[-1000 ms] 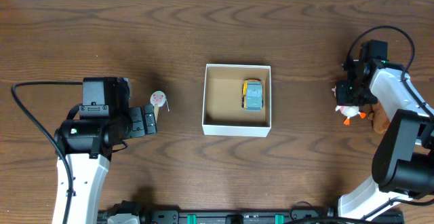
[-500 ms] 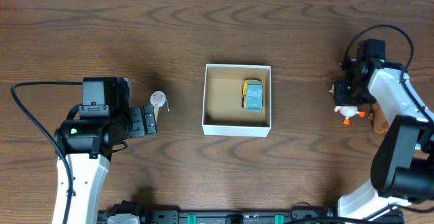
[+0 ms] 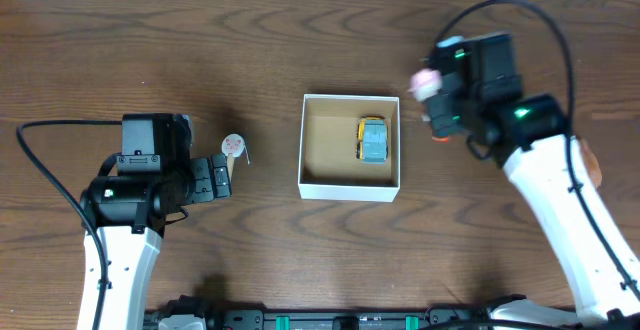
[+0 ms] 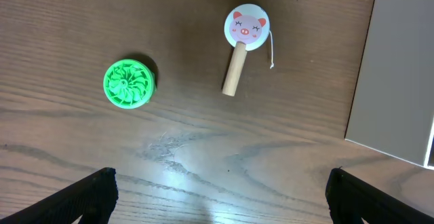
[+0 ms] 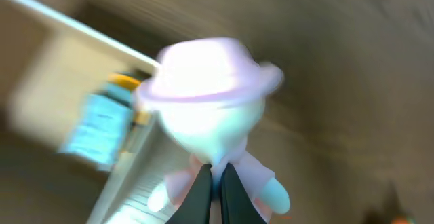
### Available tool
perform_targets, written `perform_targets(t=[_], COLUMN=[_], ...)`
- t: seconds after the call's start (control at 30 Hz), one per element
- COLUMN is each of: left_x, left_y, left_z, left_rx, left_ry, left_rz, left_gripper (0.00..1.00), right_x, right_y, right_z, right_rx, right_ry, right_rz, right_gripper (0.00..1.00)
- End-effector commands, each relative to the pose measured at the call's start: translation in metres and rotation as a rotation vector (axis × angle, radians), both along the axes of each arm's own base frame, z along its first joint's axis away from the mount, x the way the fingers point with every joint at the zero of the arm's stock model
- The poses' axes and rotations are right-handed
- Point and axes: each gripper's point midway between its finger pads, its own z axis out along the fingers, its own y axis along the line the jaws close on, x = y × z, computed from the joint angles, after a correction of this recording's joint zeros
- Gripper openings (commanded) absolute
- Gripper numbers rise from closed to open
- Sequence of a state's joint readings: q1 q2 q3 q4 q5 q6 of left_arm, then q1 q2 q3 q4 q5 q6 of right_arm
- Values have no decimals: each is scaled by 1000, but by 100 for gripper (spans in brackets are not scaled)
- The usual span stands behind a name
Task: Pack container
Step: 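Grasp the pink-hatted figurine with the right gripper, then lower the figurine into the box beside the truck and release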
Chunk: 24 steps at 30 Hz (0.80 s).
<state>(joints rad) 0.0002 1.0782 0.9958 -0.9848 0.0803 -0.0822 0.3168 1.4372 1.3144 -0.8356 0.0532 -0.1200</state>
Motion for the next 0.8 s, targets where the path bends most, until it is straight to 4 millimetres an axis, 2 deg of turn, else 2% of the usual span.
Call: perform_targets(t=[0.0,0.17,0.33,0.47,0.63,0.77], left_x=[3,3,3,3,3,3], left_y=[0,0,0,0,0,0], left_z=[6,6,6,6,6,6], left_rx=[-13,-13,-13,-13,-13,-13], left_ry=[-15,-15,-15,-15,-15,-15], left_rz=[11,11,11,11,11,11], left_gripper=[98,98,98,98,98,98], right_x=[-8,-35,-57,-61,-64,-66], right_y=[37,94,130,138,135,133], right_z=[9,-4,-21,-43,-76,-93], right_rx=[-22,-80,-101,-123,-163,-183], right_ry=[-39,-23,13,73,181,235], right_rz=[149,437,616,642,643,643], right_gripper=[1,1,1,1,1,1])
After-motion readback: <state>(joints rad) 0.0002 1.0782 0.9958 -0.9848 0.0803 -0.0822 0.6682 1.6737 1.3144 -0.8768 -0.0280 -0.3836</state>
